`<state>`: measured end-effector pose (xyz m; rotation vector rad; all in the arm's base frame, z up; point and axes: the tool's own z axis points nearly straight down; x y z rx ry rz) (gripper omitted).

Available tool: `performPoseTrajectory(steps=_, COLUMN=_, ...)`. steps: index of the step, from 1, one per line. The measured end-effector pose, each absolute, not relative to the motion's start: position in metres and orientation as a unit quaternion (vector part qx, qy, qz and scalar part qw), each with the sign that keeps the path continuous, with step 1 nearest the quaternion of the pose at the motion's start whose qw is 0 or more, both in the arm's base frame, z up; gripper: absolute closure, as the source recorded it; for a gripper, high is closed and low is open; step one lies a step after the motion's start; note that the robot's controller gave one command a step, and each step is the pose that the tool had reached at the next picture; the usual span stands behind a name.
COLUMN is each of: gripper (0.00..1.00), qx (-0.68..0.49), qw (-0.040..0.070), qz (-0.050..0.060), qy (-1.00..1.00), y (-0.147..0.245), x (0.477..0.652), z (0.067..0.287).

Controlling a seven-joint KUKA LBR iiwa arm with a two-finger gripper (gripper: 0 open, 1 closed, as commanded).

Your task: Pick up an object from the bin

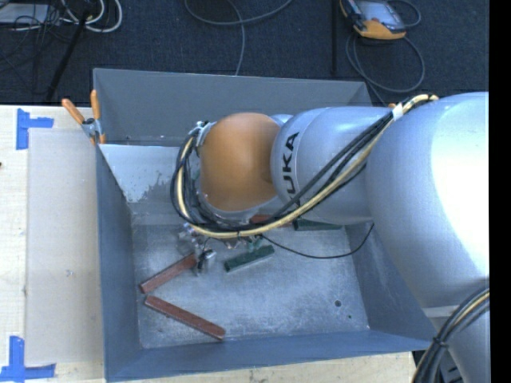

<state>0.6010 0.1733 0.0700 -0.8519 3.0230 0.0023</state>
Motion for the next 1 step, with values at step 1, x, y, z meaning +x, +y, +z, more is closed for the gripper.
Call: performPoseTrajectory(steps=1, gripper=1.00, qx=-0.274, qw=0.005, qz=-0.001, qy=0.962, y=0.1260, x=0.5999, z=0.2110)
